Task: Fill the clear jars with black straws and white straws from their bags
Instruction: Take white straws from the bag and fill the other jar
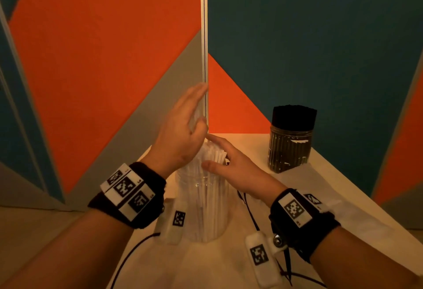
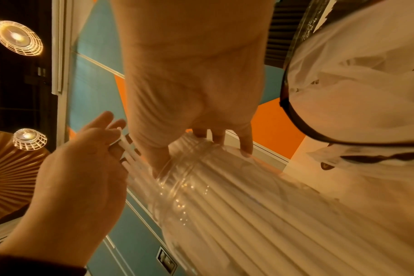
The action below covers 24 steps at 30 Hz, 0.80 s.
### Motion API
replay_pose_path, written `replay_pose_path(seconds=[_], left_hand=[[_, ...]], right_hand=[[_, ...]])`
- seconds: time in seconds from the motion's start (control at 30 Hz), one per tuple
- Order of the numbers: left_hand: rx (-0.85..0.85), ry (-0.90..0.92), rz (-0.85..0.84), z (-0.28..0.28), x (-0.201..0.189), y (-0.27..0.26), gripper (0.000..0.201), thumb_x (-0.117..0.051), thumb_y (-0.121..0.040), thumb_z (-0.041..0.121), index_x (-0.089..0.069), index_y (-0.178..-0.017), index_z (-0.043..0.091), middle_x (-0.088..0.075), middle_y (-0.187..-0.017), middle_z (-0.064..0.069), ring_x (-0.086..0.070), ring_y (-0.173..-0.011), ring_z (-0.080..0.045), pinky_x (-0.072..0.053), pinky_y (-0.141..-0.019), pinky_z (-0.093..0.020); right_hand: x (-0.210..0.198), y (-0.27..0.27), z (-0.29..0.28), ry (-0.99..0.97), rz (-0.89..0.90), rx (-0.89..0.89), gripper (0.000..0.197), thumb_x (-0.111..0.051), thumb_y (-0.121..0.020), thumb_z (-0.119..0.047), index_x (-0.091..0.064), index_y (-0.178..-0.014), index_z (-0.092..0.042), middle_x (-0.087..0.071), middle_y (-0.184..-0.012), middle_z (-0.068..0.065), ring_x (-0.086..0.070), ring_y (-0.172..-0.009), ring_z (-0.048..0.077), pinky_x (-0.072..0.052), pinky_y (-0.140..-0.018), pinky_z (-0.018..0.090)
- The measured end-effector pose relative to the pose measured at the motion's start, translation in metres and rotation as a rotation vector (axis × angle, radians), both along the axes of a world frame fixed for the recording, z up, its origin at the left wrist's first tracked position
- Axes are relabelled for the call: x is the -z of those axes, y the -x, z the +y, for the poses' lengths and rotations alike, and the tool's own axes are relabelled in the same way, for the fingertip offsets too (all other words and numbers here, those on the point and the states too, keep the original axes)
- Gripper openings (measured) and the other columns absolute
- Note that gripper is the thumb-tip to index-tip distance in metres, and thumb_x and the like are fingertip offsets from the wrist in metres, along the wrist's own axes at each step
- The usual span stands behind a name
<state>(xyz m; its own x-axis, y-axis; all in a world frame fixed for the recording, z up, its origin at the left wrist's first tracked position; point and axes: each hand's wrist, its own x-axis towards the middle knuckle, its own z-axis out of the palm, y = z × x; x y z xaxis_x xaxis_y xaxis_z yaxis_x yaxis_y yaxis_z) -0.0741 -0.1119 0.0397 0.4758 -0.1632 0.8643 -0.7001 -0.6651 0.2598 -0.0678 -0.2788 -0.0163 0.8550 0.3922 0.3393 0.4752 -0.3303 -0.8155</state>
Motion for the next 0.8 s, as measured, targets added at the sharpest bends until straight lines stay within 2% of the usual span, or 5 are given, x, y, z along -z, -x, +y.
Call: replay_pose_path(seconds=[0.17,0.3,0.53,0.7,0.8], left_hand=[[-0.077,-0.120,-0.043,0.003,0.039,0.005,0.035,-0.045,-0.099,0.019,-0.064,-0.127,0.014,-0.067,-0.115,-0.002,-0.063,-0.102,-0.017,-0.052,-0.085,-0.039],[-0.107,-0.186,-0.029,0.005,0.073,0.016,0.041,-0.039,-0.102,0.034,-0.064,-0.128,0.016,-0.066,-0.127,-0.001,-0.059,-0.119,-0.017,-0.046,-0.100,-0.044],[0.001,-0.009,0.327,0.010,0.063,0.012,0.074,-0.043,-0.089,0.074,-0.023,-0.152,0.042,-0.030,-0.156,0.019,-0.030,-0.138,0.005,-0.029,-0.107,-0.023],[0.040,-0.185,0.307,0.010,0.056,0.005,0.073,-0.065,-0.089,0.042,-0.027,-0.151,0.039,-0.027,-0.157,0.013,-0.024,-0.140,0.004,-0.024,-0.115,-0.022],[0.072,-0.207,0.375,0.016,0.049,0.001,0.067,-0.065,-0.091,0.030,-0.035,-0.151,0.033,-0.030,-0.157,0.009,-0.026,-0.141,-0.002,-0.020,-0.112,-0.020]], right_hand=[[-0.005,0.000,0.000,-0.013,-0.017,0.023,0.068,-0.071,-0.093,-0.017,-0.040,-0.152,-0.028,-0.047,-0.151,-0.006,-0.046,-0.128,0.002,-0.036,-0.094,0.001],[-0.007,0.001,0.000,-0.068,-0.008,0.052,0.074,-0.075,-0.090,-0.016,-0.039,-0.153,-0.024,-0.045,-0.153,-0.005,-0.043,-0.137,0.007,-0.038,-0.113,0.027],[-0.004,0.003,-0.002,-0.218,0.130,-0.057,0.074,-0.057,-0.088,-0.046,-0.027,-0.156,-0.038,-0.032,-0.157,-0.014,-0.029,-0.146,0.009,-0.028,-0.119,0.039],[-0.003,0.000,-0.003,-0.268,0.175,-0.084,0.065,-0.043,-0.092,-0.039,-0.034,-0.155,-0.028,-0.038,-0.158,-0.006,-0.034,-0.145,0.012,-0.025,-0.122,0.044],[-0.004,-0.004,-0.005,-0.149,0.142,-0.031,0.045,-0.034,-0.108,-0.038,-0.044,-0.150,-0.027,-0.043,-0.154,-0.010,-0.039,-0.141,0.004,-0.030,-0.117,0.028]])
